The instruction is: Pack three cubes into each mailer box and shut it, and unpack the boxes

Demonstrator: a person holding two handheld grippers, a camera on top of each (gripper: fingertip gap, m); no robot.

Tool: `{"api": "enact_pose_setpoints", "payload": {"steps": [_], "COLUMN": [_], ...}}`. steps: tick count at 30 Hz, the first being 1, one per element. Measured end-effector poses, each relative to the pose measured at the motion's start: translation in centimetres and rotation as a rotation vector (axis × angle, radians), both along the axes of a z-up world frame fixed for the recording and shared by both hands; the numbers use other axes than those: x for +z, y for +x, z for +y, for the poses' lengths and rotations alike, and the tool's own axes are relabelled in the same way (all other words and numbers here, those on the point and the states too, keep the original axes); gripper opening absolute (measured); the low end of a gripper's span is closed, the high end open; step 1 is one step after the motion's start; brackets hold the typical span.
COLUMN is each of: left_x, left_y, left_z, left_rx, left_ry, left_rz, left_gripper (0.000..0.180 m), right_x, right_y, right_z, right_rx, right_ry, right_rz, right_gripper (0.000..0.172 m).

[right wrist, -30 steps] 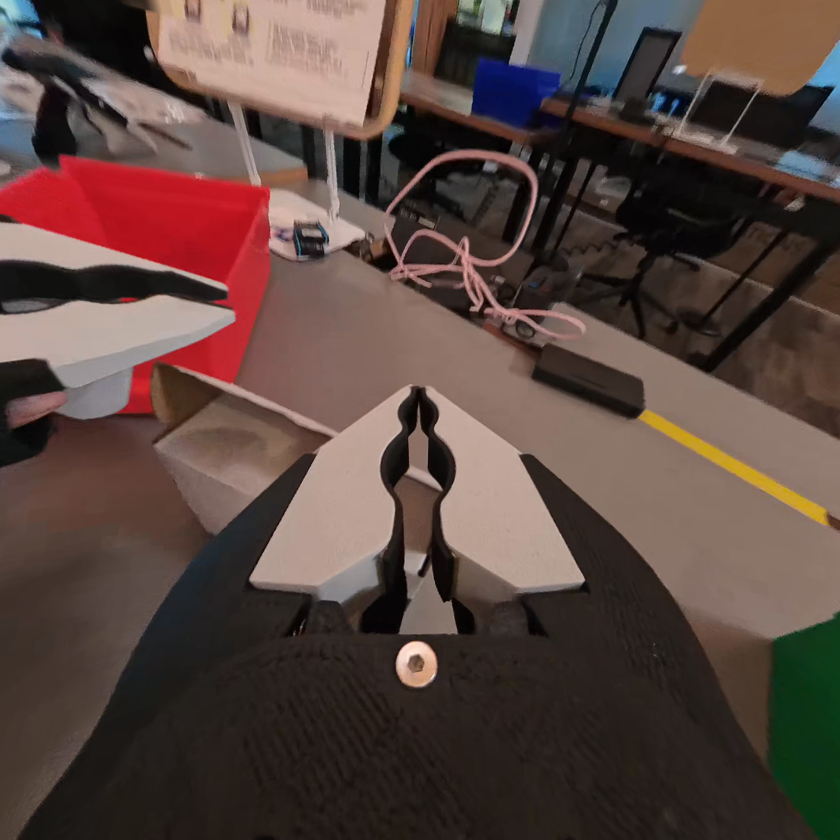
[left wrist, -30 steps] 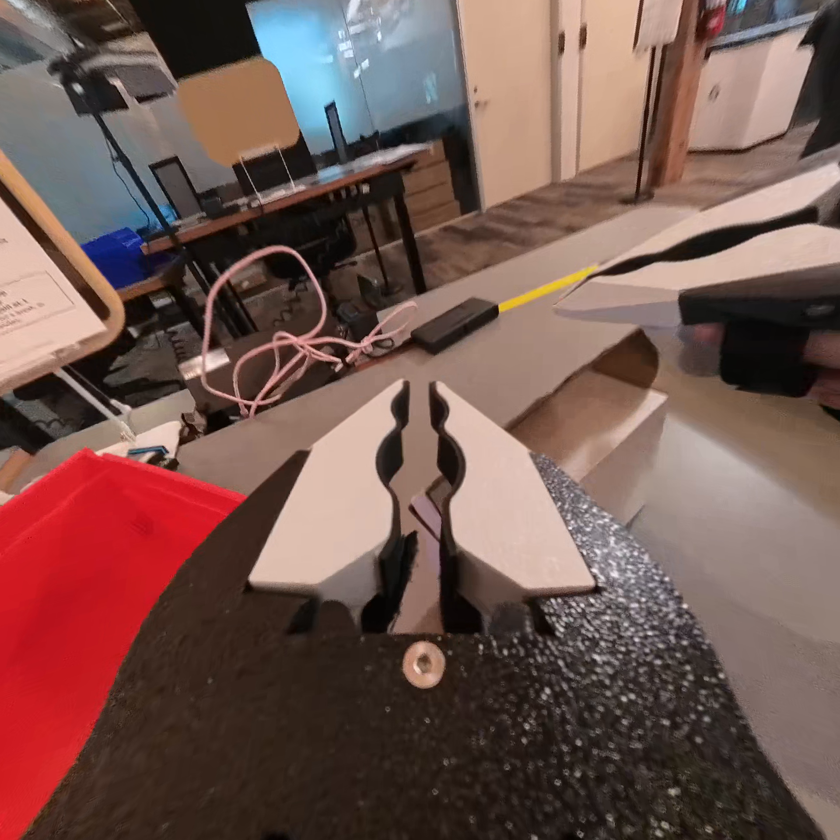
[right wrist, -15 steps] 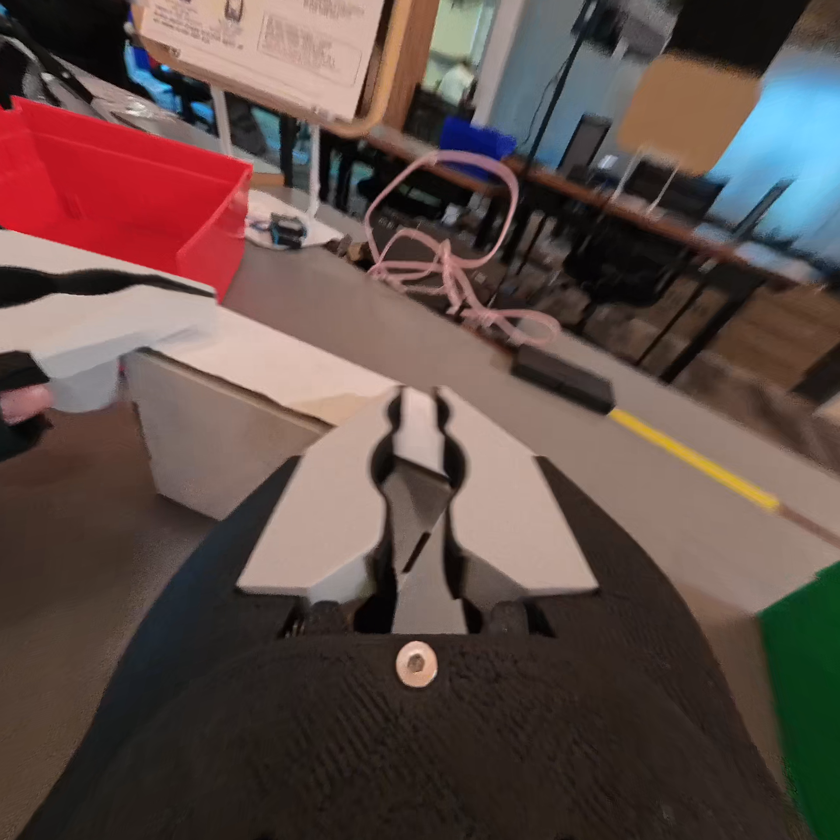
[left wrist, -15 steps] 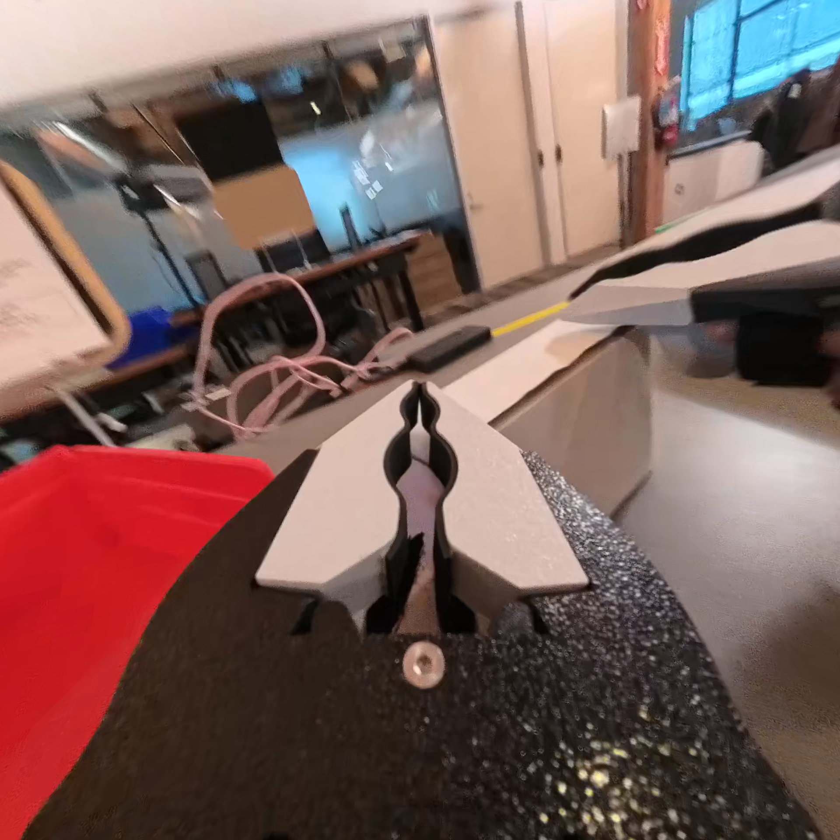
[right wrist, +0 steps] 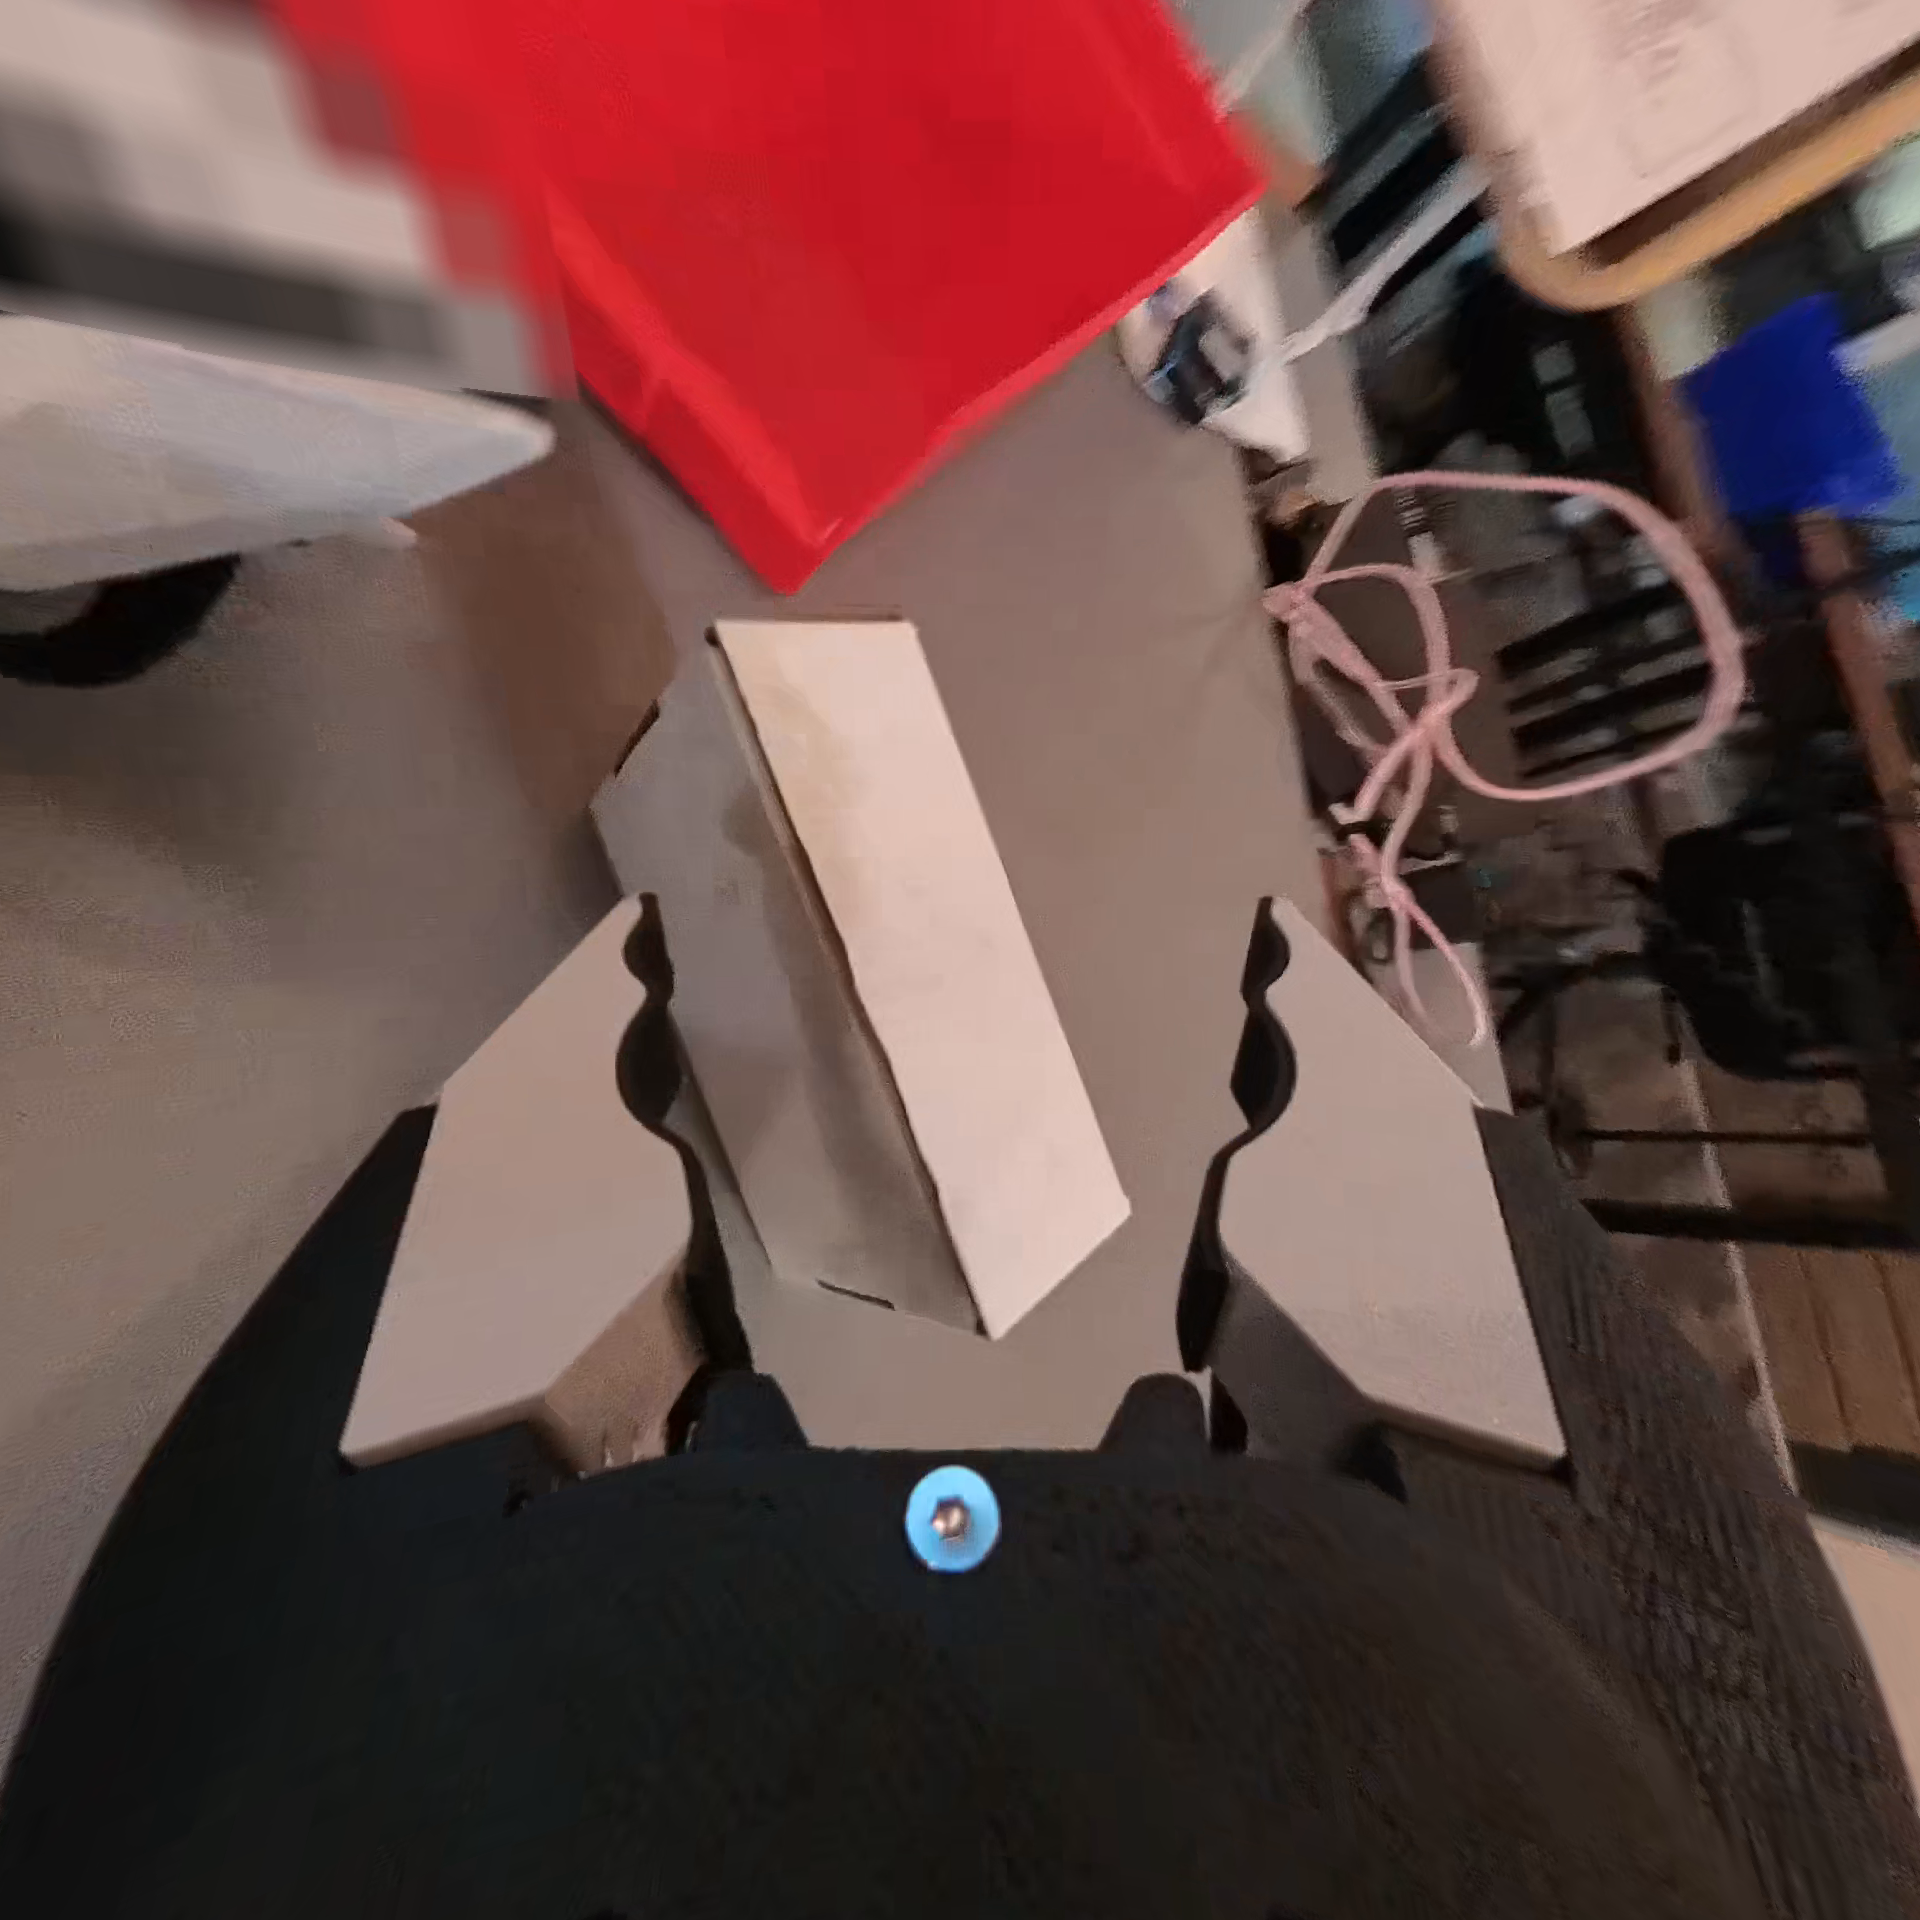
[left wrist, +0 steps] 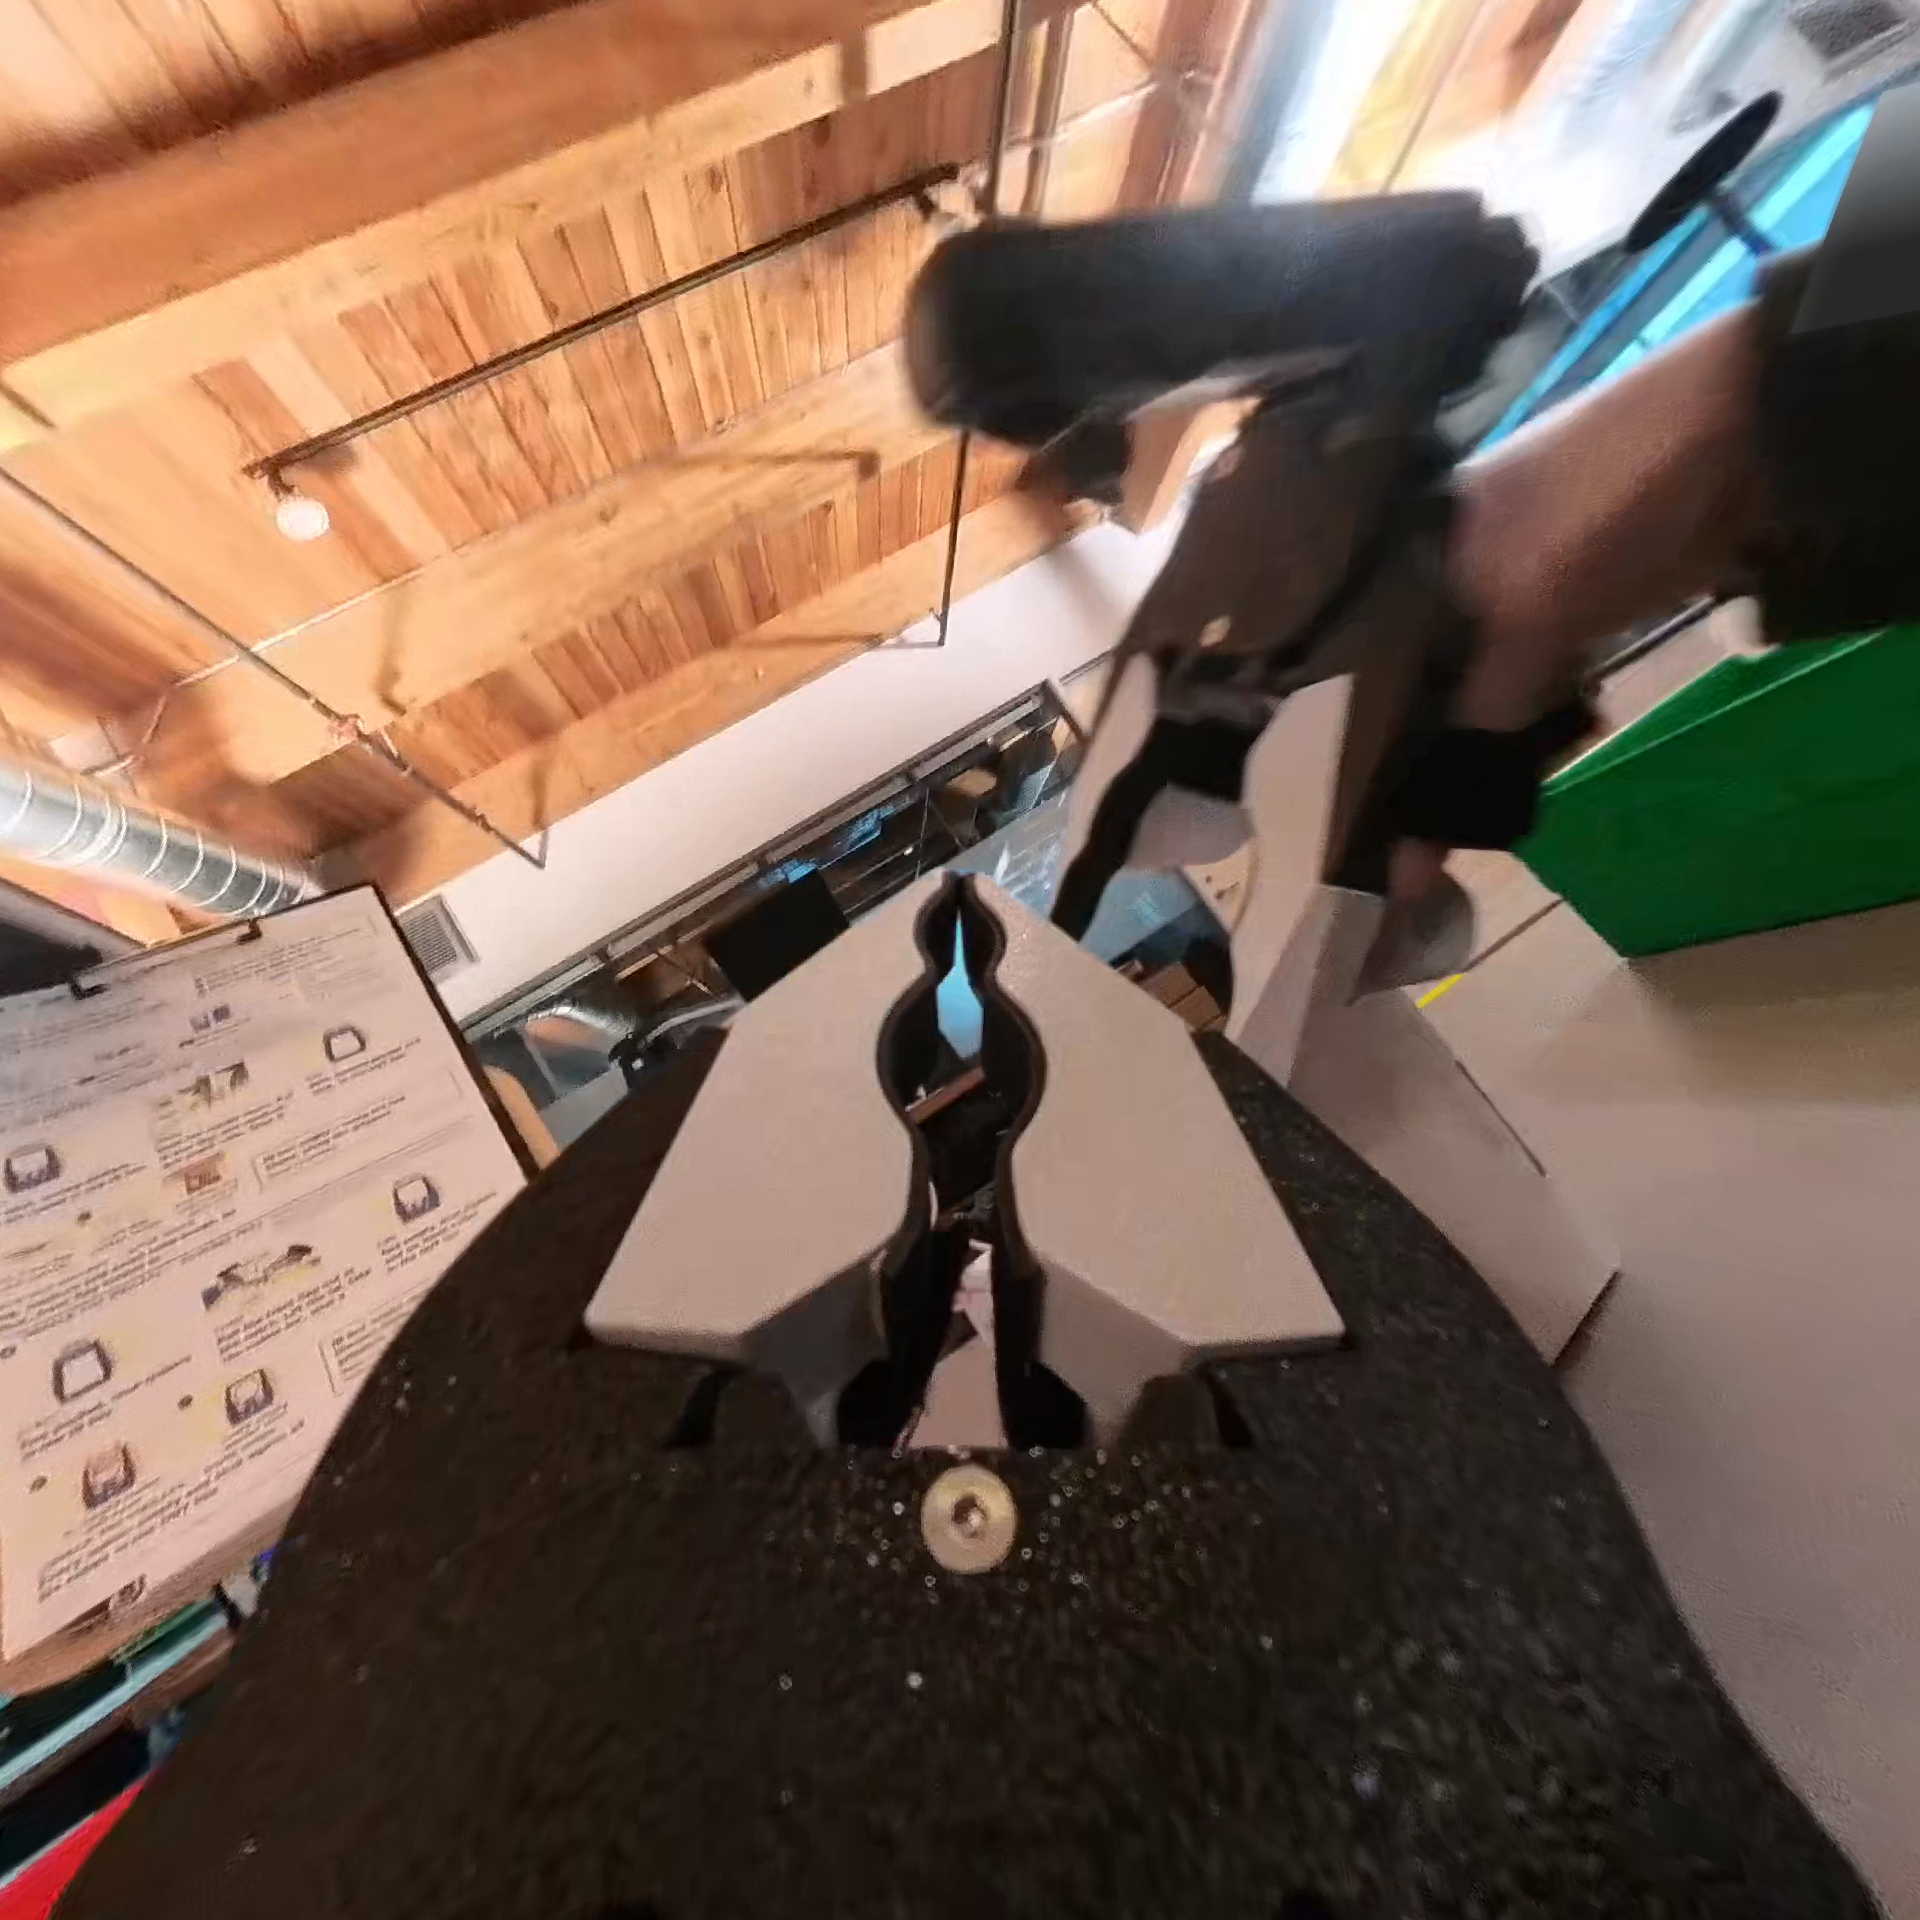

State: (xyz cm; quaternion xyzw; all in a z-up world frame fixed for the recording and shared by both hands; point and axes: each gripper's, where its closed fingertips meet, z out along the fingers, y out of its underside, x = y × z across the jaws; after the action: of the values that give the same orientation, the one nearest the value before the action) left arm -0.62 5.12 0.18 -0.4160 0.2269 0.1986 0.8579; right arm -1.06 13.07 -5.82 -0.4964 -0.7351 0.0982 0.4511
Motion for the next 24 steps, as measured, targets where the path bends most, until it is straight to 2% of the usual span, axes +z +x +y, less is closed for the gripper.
{"api": "enact_pose_setpoints", "payload": {"steps": [3,4,8,12,14,19,24], "left_x": [0.0,0.0,0.1,0.0,-0.1,-0.2,-0.1], "left_y": [-0.3,-0.7,-1.3,-1.0,-1.0,-1.4,-1.6], "left_z": [0.1,0.2,0.4,0.4,0.5,0.6,0.7], "left_rx": [-0.003,0.002,0.004,-0.010,-0.007,-0.008,-0.020], "left_ry": [-0.008,-0.011,-0.019,-0.028,-0.030,-0.043,-0.053], "left_rz": [-0.015,-0.026,-0.060,-0.053,-0.048,-0.070,-0.098], "left_gripper": [0.000,0.000,0.000,0.000,0.000,0.000,0.000], "right_x": [-2.5,-3.5,-6.0,-7.7,-7.6,-7.2,-5.3], "right_y": [-0.2,0.1,1.1,2.7,2.6,3.5,6.0], "right_z": [0.1,0.3,1.9,2.2,2.7,2.0,1.2], "right_rx": [0.087,0.101,0.118,0.138,0.150,0.149,0.099], "right_ry": [-0.087,-0.112,-0.128,-0.144,-0.084,-0.050,0.099], "right_rz": [-0.304,-0.409,-0.670,-0.840,-0.832,-0.737,-0.532], "right_gripper": [0.117,0.113,0.109,0.087,0.071,0.069,0.069]}}
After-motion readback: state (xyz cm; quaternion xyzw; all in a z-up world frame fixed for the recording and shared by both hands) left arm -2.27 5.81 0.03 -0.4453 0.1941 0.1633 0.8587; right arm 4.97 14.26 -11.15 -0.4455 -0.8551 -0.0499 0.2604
